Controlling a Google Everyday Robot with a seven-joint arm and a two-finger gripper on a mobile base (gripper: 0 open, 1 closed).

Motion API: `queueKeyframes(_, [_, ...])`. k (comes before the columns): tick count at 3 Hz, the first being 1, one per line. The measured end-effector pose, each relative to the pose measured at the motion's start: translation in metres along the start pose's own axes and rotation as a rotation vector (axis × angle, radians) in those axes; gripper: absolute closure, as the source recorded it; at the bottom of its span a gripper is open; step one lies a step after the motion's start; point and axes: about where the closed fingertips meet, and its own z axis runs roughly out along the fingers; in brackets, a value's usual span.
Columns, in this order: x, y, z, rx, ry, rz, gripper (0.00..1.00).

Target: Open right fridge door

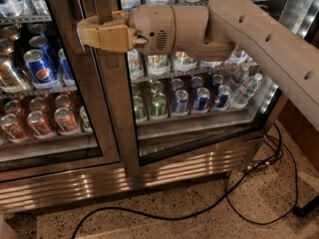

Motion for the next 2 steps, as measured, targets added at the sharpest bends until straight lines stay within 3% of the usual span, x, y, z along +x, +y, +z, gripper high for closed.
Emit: queueKeyframes(2, [-0.0002,0.0064,-0.0024,0.005,-0.004,0.009,1.0])
